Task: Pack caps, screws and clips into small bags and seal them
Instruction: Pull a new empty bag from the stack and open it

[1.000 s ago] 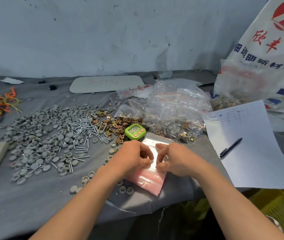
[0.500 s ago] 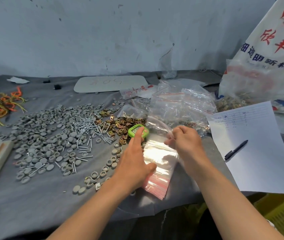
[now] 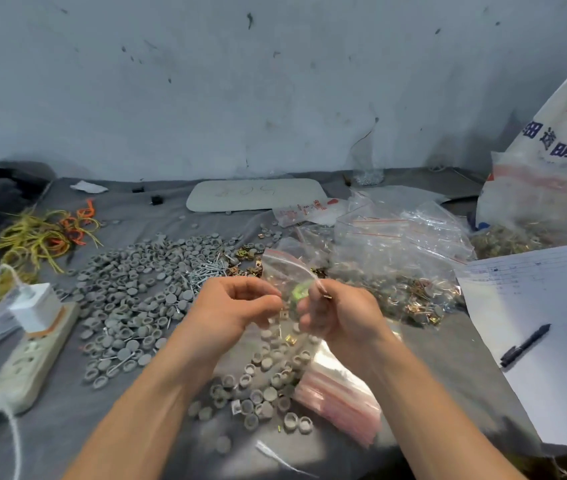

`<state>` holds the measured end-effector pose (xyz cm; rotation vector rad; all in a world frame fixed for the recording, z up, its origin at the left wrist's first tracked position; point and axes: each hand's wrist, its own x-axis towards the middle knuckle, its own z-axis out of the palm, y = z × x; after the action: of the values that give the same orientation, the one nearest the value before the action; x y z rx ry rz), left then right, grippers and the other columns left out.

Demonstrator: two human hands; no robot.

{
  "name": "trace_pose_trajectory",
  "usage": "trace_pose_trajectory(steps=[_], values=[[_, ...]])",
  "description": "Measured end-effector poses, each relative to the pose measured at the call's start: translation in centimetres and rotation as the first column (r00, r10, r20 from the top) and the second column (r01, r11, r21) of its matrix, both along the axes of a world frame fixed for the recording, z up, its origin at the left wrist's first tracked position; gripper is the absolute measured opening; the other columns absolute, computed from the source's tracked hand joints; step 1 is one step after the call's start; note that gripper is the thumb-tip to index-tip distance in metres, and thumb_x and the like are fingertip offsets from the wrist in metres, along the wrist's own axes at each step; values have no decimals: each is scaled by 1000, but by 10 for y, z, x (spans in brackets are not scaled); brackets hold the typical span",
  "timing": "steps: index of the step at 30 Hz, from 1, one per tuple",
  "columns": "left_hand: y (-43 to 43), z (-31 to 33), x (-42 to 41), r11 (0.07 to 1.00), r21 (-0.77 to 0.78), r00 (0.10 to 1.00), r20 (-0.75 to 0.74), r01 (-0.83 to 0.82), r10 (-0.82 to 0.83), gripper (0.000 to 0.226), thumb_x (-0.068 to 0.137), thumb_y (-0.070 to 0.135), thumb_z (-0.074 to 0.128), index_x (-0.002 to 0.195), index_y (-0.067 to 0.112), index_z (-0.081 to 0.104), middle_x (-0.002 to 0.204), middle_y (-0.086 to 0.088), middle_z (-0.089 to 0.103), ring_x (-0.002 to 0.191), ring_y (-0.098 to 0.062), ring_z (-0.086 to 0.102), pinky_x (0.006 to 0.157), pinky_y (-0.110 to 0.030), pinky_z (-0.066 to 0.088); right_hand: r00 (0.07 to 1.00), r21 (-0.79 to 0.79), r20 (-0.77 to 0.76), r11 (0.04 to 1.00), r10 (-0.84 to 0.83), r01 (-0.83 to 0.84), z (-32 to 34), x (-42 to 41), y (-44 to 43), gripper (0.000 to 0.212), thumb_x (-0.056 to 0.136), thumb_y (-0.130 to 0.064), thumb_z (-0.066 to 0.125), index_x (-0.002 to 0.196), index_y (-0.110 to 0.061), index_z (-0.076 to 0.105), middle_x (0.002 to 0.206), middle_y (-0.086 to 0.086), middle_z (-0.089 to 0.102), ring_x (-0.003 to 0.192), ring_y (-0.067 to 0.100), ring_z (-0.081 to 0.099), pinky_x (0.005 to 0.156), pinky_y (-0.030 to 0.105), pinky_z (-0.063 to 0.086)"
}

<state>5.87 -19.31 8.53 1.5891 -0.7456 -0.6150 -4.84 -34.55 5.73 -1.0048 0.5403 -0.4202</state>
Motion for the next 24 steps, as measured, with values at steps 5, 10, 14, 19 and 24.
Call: trace_pose_trajectory(steps=[5,10,14,19,24], values=[[28,1,32,956,168,961,179,-241,211,26,83,12,83,80,37,80,73,0,77,62,-12,69,65,-28,55,981,-23,-55,982,188,-190,-6,49,16,55,99,-57,52,123,-8,59,88,15,75,65,22,64,63,32,52],[51,1,62,911,185,913,256,-368,317,23,78,17,80,84,39,80,73,0,77,63,-14,71,69,-35,58,947,-105,8,942,322,-320,-4,91,33,45,92,-41,68,122,-8,64,92,14,76,69,19,67,66,31,56],[49,-2,79,903,259,929,238,-343,285,21,81,12,82,99,23,79,76,-1,76,60,-10,67,63,-26,54,976,-223,-15,951,216,-214,-9,97,34,10,101,-4,61,103,-4,70,82,15,76,58,19,66,64,33,57],[41,1,78,981,146,981,164,-125,100,35,83,14,83,114,31,76,103,10,79,93,-4,74,75,-18,54,964,-460,-113,848,239,-264,-9,86,30,21,96,-5,64,81,-7,79,64,12,67,47,15,51,45,21,41],[45,3,75,973,184,973,208,-142,102,12,85,14,80,84,25,85,82,-12,78,74,-18,66,74,-33,49,897,-592,-324,675,300,-440,-2,82,33,20,87,-18,69,73,-3,75,57,6,63,47,16,45,48,24,38]])
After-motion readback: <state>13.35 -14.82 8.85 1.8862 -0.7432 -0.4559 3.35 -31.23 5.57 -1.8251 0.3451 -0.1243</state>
